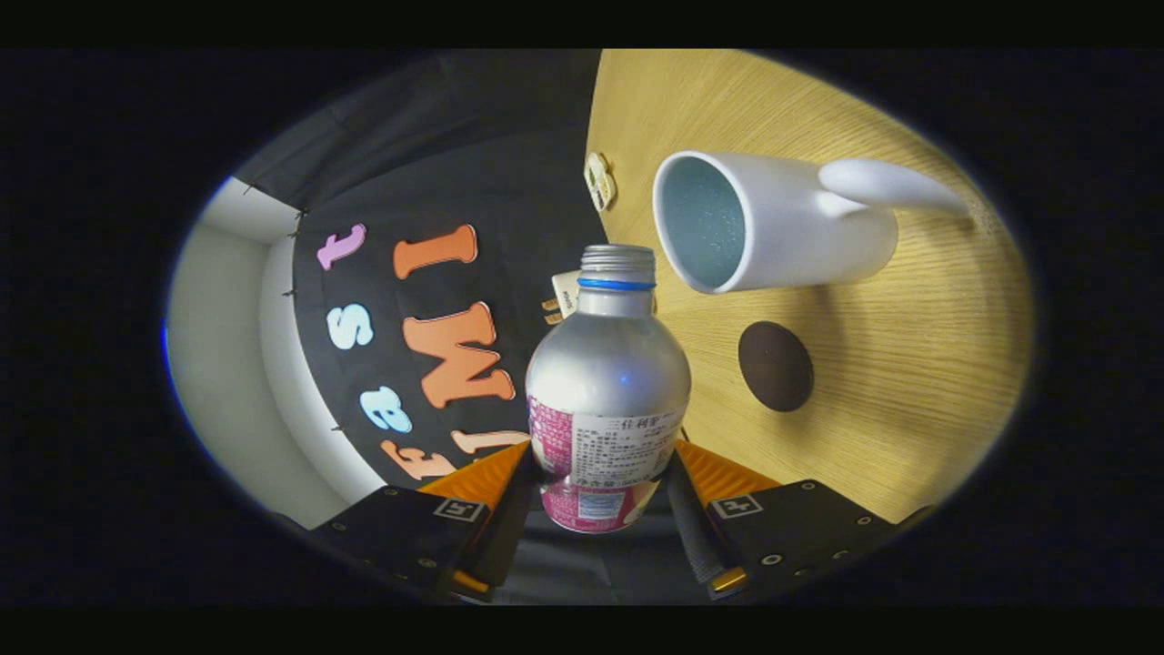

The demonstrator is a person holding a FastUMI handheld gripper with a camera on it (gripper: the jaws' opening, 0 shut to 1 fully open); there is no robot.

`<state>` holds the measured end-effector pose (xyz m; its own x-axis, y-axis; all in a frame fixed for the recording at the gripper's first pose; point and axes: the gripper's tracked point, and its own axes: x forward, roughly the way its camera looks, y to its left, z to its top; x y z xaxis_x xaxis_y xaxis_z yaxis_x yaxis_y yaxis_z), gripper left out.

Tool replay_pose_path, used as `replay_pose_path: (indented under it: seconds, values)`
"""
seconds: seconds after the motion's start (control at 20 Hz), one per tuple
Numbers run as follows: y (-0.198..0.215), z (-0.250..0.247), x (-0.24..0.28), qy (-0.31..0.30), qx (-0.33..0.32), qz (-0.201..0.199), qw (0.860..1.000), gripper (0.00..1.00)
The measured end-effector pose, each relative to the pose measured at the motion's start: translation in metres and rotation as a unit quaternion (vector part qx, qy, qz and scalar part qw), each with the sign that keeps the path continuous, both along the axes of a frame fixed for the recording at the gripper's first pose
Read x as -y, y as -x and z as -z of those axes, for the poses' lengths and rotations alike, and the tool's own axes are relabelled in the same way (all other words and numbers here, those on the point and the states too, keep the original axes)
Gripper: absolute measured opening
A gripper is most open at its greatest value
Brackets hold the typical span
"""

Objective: Take the bottle from table, then pour the juice into the cup, finally place the bottle on the coaster

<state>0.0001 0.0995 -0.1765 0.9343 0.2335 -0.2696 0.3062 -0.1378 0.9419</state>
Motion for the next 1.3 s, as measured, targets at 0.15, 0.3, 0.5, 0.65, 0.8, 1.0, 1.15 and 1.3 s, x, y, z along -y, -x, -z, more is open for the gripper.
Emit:
replay_pose_path:
  seconds: [0.15,0.3,0.5,0.65,0.8,1.0,1.15,1.3]
  values:
    - [-0.002,-0.005,0.004,-0.02,0.002,0.005,1.0,0.75]
    - [-0.003,-0.01,0.005,-0.038,-0.001,0.008,0.999,0.75]
    - [-0.004,-0.012,0.003,-0.055,-0.005,0.008,0.998,0.75]
    - [-0.006,-0.017,0.004,-0.064,-0.002,0.009,0.998,0.75]
    - [-0.008,-0.021,0.006,-0.071,-0.002,0.012,0.997,0.75]
    - [-0.009,-0.025,0.007,-0.083,-0.004,0.015,0.996,0.75]
    - [-0.009,-0.026,0.011,-0.093,-0.002,0.02,0.995,0.75]
    - [-0.011,-0.032,0.012,-0.102,0.001,0.022,0.994,0.75]
